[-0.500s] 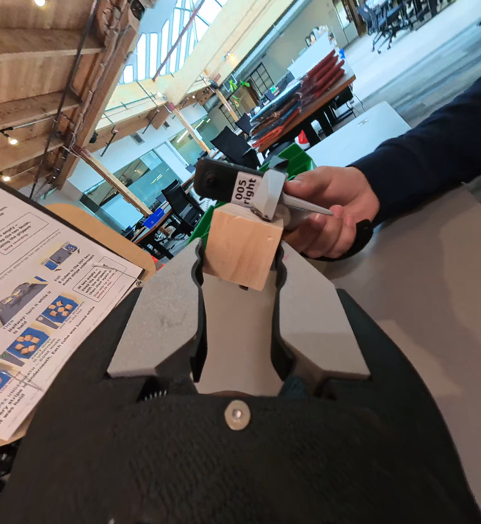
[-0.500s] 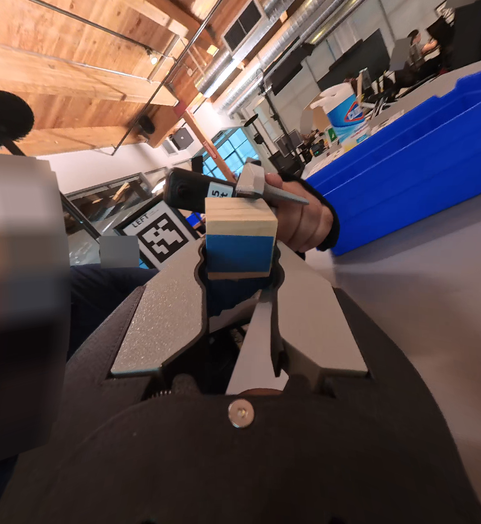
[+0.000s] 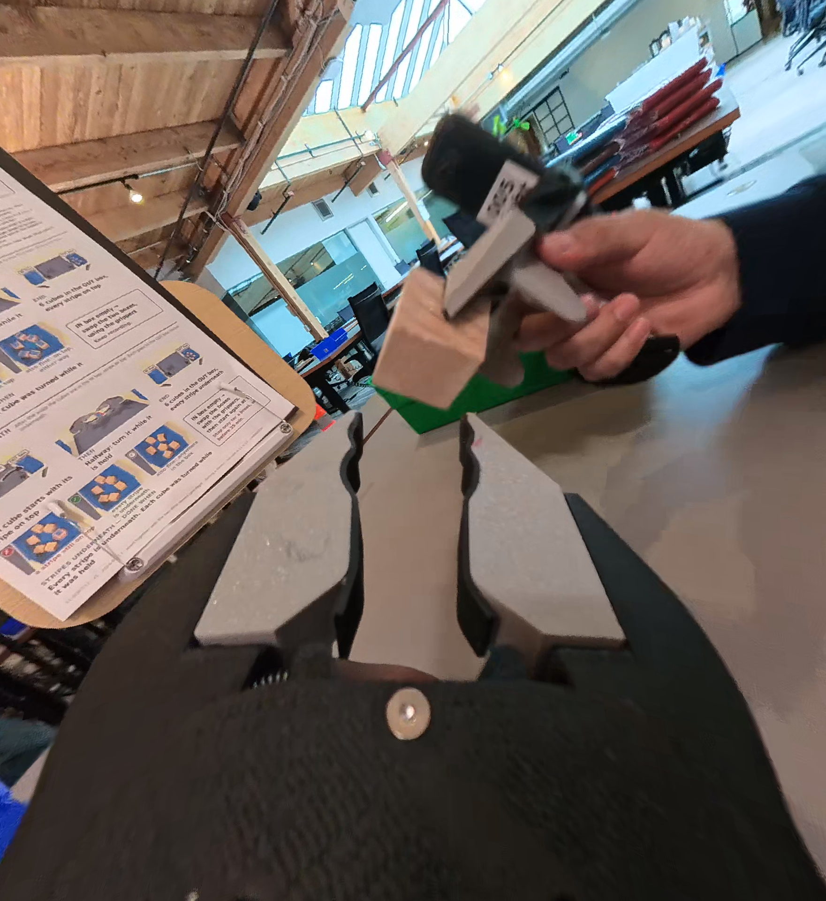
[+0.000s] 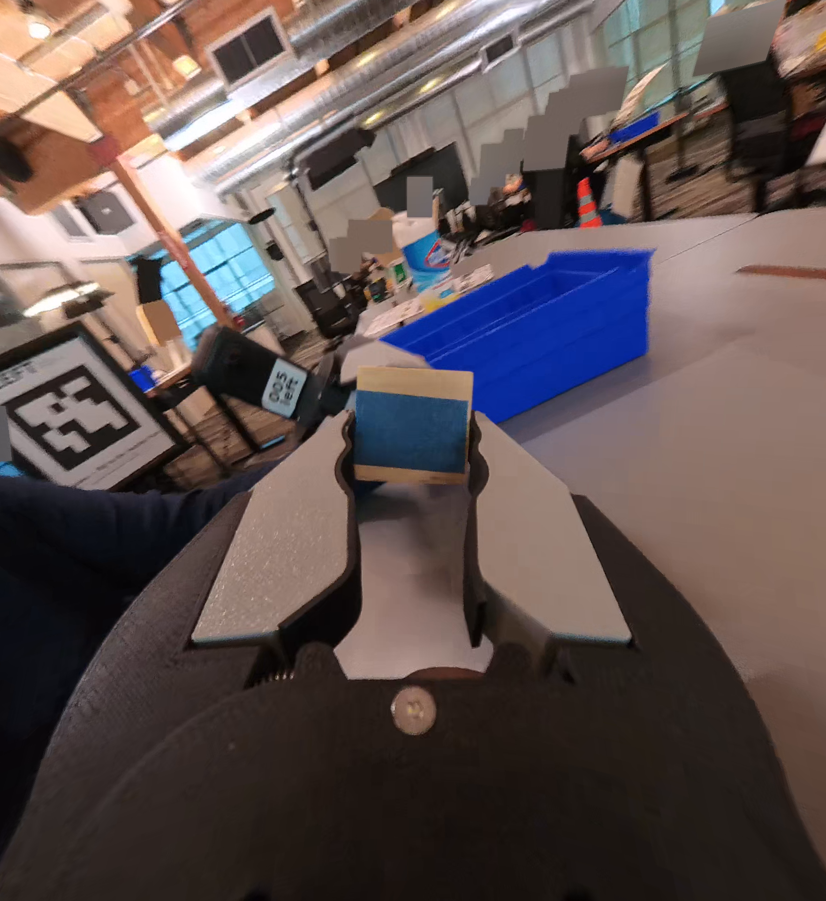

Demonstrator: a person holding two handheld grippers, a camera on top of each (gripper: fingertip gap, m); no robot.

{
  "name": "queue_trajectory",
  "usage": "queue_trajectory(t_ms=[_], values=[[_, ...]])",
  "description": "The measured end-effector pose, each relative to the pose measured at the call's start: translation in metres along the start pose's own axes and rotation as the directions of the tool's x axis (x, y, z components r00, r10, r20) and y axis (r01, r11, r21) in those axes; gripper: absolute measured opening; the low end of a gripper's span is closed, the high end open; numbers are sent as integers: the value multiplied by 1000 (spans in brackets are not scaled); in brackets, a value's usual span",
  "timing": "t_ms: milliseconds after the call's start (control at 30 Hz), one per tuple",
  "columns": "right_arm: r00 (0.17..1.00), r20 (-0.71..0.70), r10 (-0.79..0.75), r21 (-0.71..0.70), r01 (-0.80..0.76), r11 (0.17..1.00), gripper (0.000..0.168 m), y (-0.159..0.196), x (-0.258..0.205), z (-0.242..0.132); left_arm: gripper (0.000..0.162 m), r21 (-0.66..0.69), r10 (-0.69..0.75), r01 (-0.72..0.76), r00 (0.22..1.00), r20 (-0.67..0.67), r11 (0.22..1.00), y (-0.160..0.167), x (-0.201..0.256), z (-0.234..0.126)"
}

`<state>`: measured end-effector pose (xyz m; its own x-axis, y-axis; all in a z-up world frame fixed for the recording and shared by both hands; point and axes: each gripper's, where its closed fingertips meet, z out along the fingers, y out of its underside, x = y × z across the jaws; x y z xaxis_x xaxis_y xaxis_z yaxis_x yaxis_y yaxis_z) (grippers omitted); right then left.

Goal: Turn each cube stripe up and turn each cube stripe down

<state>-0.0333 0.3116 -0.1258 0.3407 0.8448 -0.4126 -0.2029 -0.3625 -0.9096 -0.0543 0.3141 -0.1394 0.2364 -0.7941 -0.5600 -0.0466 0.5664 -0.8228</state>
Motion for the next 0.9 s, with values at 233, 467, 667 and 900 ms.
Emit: queue_trajectory(t_ms=[233,467,667,900], values=[[787,-527,-320,-168,273,947,42,-77,18,-85,0,-172,88,-82,996,23,982,26,2,9],[465,-849,-253,-330,-91,940,43,-64,153,-226,0,-327,70,-48,996,57,944,58,-5,14],[342,-901,-269,-382,-326,865,43,-10,234,-257,0,-395,110,-81,993,52,915,73,-4,14],[346,-903,-254,-398,-457,795,44,16,269,-252,0,-388,47,-4,994,102,922,74,-17,10]])
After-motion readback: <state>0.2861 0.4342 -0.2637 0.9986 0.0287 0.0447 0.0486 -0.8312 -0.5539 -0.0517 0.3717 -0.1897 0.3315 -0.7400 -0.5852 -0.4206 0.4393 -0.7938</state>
